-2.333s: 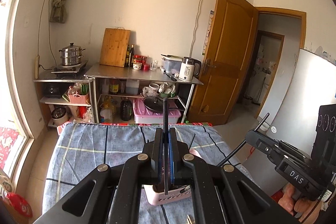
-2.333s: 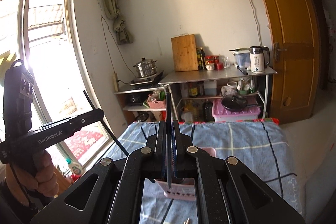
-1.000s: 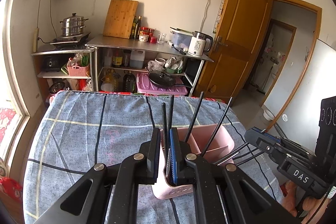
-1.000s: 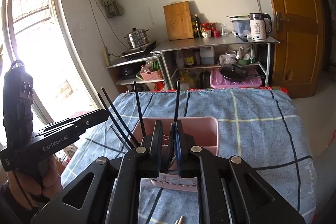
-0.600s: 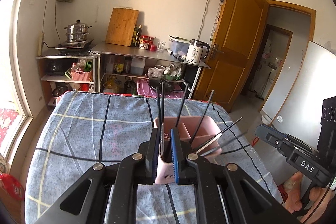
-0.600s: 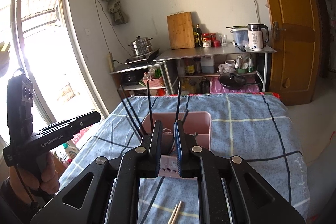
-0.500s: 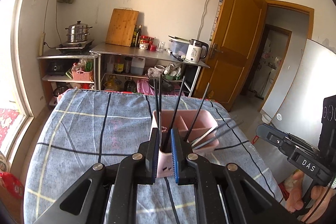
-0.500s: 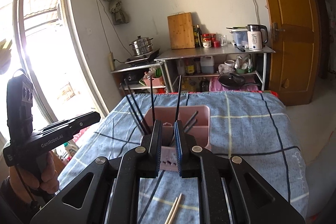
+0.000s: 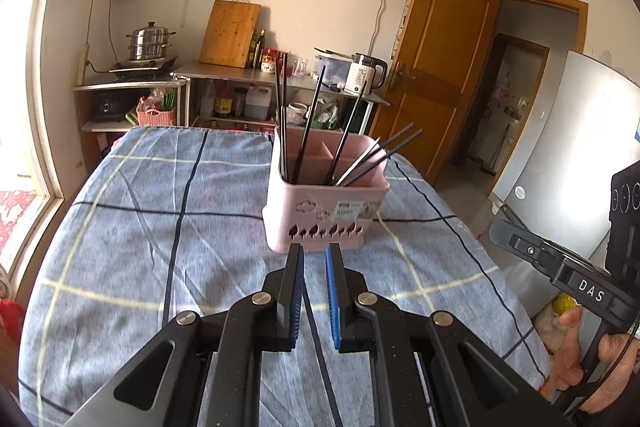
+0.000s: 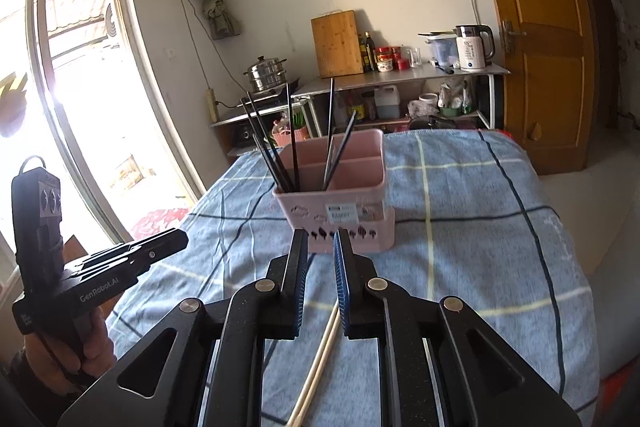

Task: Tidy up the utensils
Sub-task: 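Move both tools back toward the wooden chopsticks on the cloth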

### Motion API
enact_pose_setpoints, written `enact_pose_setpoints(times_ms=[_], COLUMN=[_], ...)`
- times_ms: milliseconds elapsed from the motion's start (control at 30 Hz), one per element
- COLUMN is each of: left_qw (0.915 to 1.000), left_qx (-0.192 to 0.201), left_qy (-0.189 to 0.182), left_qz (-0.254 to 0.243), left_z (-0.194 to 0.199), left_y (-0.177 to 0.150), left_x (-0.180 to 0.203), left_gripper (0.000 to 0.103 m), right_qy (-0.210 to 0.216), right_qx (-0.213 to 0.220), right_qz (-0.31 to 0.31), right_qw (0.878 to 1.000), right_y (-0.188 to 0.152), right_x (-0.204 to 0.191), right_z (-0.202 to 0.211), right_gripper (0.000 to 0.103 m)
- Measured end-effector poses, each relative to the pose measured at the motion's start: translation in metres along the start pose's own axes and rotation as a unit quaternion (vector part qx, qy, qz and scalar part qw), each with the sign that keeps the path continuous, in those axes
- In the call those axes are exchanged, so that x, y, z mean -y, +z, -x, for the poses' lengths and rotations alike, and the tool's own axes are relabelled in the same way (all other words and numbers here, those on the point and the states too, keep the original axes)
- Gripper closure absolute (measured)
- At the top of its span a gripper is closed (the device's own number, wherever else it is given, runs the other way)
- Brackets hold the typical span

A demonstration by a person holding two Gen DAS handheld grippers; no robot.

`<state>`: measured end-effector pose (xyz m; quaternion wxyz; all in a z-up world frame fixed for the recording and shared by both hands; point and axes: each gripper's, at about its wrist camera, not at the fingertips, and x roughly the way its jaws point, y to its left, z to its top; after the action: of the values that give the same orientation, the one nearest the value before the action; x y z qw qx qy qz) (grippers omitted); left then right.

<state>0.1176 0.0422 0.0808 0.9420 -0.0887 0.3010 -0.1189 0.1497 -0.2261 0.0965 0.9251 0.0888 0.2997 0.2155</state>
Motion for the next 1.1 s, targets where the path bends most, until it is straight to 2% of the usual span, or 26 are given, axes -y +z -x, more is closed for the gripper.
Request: enact_pose_setpoints(times_ms=[300,600,900,1100], left_qw=[0.9998,0.9997,0.9997,0.9994], left_qx=[0.002,-0.012,-0.021,-0.033], left_qy=[0.010,0.010,0.009,0.011], left_qz=[-0.015,-0.018,-0.010,0.001], left_z=[0.017,0.011,-0.004,-0.014], left_y=[-0.027,-0.048,-0.057,-0.063], left_x=[0.010,0.007,0.000,-0.011], left_gripper=[0.093,0.093,0.093,0.093], right_qy=[-0.005,-0.012,-0.013,-0.017], right_qx=[-0.014,-0.032,-0.063,-0.105], right_qz=[-0.013,-0.007,0.001,0.004], right_qw=[1.000,0.999,0.998,0.994], right_y=[-0.032,-0.049,-0.065,-0.082], right_x=[0.008,0.006,0.002,0.001], right_z=[0.011,0.005,-0.022,-0.055], right_gripper=[0.088,0.087,0.087,0.087])
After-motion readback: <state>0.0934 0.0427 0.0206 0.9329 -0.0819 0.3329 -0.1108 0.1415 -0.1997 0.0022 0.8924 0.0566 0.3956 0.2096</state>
